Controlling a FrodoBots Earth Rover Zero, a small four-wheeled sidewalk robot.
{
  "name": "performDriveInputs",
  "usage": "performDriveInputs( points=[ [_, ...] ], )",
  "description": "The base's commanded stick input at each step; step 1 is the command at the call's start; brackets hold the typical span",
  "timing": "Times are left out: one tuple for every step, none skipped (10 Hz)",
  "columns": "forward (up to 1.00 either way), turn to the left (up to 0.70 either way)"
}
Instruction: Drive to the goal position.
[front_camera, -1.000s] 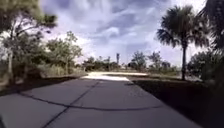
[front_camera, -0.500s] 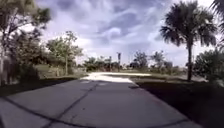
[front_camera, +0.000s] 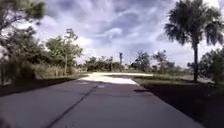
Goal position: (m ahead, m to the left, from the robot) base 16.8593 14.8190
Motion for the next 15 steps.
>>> performDriveInputs(
  points=[
    [0.95,0.0],
    [0.95,0.0],
    [0.95,0.0],
    [0.95,0.0],
    [0.95,0.0],
    [0.95,0.0],
    [0.95,0.0],
    [0.95,0.0],
    [0.95,0.0],
    [0.95,0.0],
    [0.95,0.0],
    [0.95,0.0],
    [0.95,0.0],
    [0.95,0.0],
    [0.95,0.0]
  ],
)
